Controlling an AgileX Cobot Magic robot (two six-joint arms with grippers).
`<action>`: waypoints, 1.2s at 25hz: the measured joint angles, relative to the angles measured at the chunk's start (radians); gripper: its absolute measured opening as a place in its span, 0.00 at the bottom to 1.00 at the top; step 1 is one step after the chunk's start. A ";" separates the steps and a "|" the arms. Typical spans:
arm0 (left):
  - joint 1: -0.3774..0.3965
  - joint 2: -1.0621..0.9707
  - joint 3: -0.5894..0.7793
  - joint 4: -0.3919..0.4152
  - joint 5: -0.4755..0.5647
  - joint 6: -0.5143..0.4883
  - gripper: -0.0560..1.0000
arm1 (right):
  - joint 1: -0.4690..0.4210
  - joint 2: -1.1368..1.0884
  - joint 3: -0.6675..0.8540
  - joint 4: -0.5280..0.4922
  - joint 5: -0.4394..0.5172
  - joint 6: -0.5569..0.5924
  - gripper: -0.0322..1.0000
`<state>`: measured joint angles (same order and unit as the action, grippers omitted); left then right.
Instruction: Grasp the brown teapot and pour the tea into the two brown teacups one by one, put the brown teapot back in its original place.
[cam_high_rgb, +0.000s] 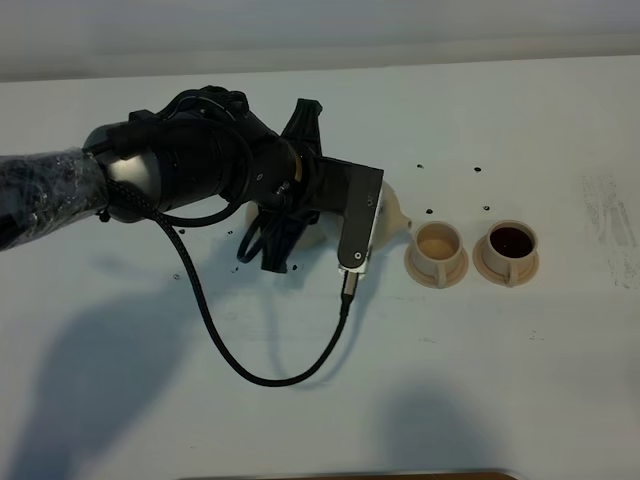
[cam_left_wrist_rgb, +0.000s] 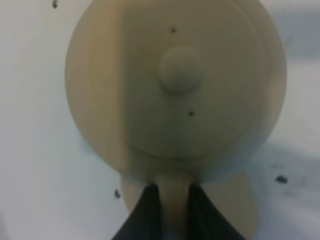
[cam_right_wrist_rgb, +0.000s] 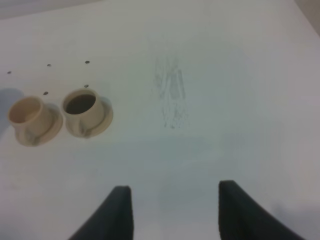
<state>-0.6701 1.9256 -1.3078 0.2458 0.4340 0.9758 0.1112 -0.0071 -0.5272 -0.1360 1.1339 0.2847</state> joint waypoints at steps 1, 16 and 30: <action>0.000 0.000 0.000 0.013 -0.001 0.000 0.13 | 0.000 0.000 0.000 0.000 0.000 0.000 0.43; -0.031 0.052 -0.001 0.084 -0.111 0.003 0.13 | 0.000 0.000 0.000 0.001 0.000 0.000 0.43; -0.046 0.052 -0.001 0.251 -0.140 0.014 0.13 | 0.000 0.000 0.000 0.002 0.000 0.000 0.43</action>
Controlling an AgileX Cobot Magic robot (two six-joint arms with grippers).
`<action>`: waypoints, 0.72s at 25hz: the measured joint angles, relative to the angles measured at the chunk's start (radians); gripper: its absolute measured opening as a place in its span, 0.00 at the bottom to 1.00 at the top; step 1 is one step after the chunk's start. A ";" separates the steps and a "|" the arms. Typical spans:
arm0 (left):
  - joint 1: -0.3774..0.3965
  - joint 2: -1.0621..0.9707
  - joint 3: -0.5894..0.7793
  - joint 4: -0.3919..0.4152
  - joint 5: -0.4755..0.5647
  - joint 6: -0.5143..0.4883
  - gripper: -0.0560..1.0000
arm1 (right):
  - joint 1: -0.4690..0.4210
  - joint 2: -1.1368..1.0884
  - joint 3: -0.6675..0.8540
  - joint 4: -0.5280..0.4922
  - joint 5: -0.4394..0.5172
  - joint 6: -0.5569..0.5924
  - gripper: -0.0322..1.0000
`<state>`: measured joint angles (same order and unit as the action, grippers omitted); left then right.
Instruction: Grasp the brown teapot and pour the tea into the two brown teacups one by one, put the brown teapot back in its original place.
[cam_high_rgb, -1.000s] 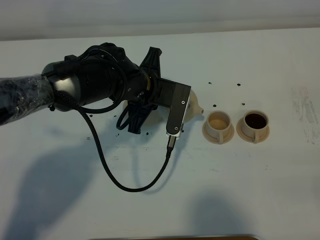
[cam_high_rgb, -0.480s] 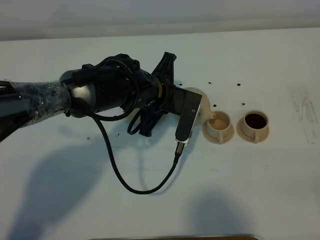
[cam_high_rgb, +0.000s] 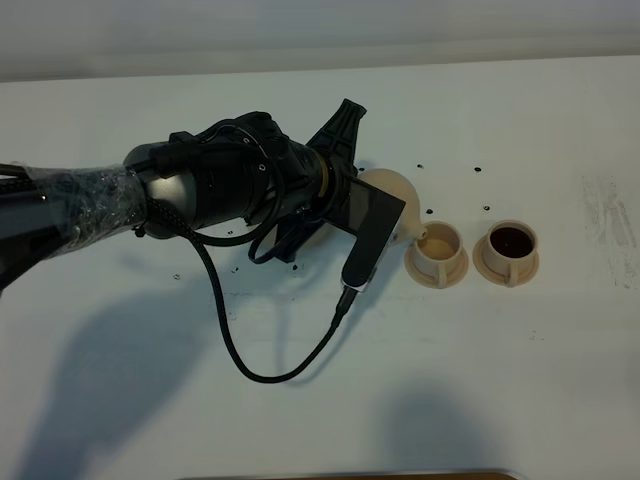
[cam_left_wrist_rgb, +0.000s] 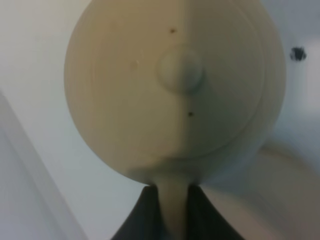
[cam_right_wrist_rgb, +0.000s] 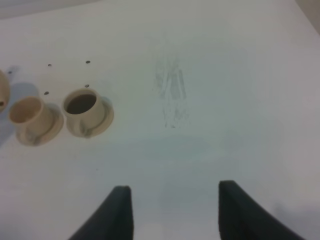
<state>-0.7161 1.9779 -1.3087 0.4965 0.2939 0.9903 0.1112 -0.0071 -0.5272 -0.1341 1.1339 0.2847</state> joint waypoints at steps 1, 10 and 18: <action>0.000 0.000 0.000 0.008 -0.002 0.005 0.13 | 0.000 0.000 0.000 0.000 0.000 0.000 0.43; 0.000 0.000 0.000 0.055 -0.057 0.019 0.13 | 0.000 0.000 0.000 0.000 0.000 0.000 0.43; 0.000 0.000 0.000 0.132 -0.075 0.020 0.13 | 0.000 0.000 0.000 0.000 0.000 0.000 0.43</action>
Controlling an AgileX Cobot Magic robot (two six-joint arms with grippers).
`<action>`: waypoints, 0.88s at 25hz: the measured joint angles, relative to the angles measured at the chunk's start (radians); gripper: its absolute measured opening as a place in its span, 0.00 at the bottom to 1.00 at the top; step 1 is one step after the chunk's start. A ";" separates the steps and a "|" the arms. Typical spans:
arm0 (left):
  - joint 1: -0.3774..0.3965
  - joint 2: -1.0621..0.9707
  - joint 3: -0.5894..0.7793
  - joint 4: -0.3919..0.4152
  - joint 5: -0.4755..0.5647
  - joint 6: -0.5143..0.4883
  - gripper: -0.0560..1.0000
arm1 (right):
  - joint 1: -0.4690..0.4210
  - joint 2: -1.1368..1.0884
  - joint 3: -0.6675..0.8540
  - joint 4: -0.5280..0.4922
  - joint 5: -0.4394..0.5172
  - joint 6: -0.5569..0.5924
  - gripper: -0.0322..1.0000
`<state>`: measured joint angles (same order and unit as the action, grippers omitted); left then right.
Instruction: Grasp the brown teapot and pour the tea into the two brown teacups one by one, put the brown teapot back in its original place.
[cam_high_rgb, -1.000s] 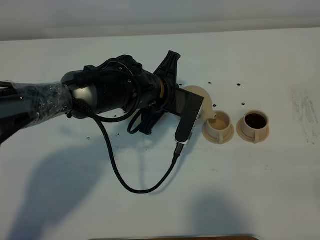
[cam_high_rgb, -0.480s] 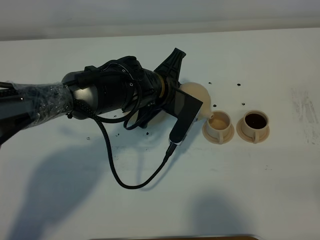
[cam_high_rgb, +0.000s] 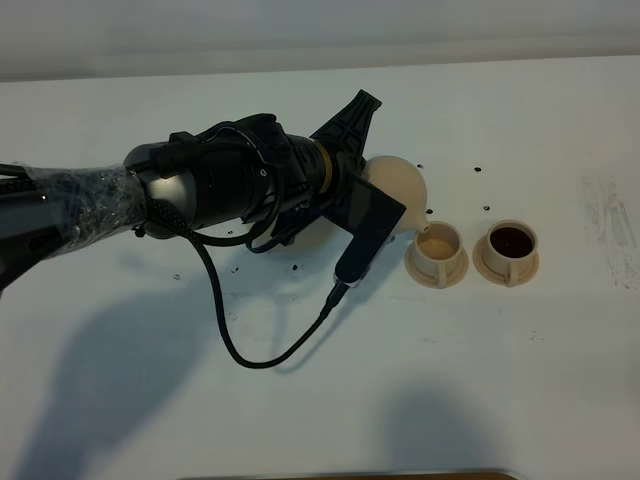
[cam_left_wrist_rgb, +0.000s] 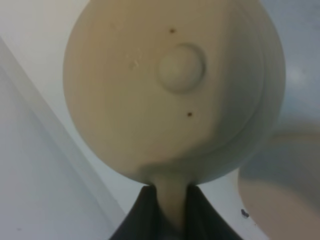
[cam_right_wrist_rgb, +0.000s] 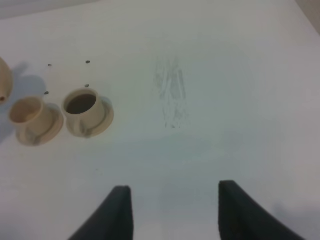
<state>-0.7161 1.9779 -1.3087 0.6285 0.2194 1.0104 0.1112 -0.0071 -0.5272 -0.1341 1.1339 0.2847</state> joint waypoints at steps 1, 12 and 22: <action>0.000 0.000 0.000 0.004 -0.003 0.000 0.13 | 0.000 0.000 0.000 0.000 0.000 0.000 0.43; -0.012 0.000 0.000 0.011 -0.039 0.062 0.13 | 0.000 0.000 0.000 0.000 0.000 0.000 0.43; -0.012 0.000 0.000 0.011 -0.040 0.155 0.13 | 0.000 0.000 0.000 0.000 0.000 0.000 0.43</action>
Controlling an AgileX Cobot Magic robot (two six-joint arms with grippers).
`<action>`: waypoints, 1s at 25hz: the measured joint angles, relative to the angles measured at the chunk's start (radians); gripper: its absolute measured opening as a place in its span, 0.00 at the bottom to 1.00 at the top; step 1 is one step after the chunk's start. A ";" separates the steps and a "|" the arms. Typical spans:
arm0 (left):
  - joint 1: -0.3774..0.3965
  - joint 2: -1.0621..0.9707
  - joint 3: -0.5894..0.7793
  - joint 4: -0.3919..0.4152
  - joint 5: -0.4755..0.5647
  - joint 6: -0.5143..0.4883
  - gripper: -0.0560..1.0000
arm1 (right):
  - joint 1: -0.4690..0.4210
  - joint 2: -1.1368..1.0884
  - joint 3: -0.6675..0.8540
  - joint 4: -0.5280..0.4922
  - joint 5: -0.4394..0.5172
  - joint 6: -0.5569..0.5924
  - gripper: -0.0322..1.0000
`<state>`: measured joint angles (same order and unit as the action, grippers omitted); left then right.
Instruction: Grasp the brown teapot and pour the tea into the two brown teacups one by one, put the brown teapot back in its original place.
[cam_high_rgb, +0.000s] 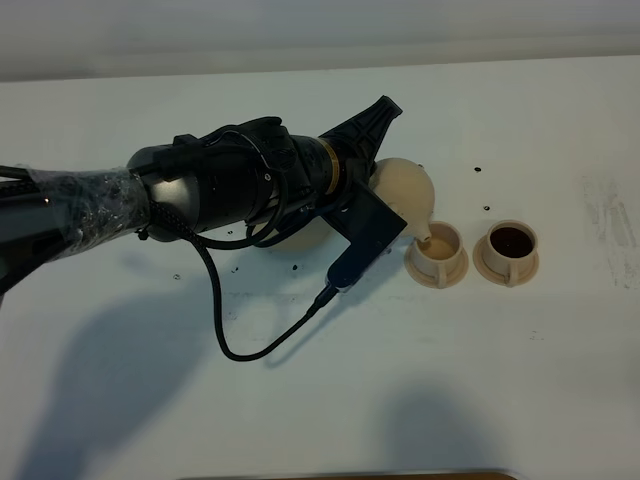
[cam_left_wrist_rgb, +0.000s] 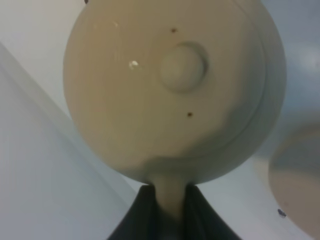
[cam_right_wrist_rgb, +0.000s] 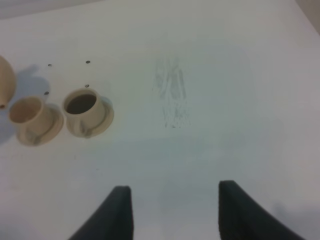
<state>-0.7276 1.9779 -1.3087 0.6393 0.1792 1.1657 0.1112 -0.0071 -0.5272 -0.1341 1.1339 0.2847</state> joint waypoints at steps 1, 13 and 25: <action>0.000 0.000 0.000 0.000 0.000 0.009 0.13 | 0.000 0.000 0.000 0.000 0.000 0.000 0.43; 0.000 0.000 0.000 0.018 -0.022 0.074 0.13 | 0.000 0.000 0.000 0.000 0.000 0.000 0.43; 0.000 0.007 -0.003 0.045 -0.060 0.076 0.13 | 0.000 0.000 0.000 0.000 0.000 0.000 0.43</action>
<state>-0.7276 1.9848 -1.3112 0.6845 0.1197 1.2418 0.1112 -0.0071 -0.5272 -0.1341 1.1339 0.2847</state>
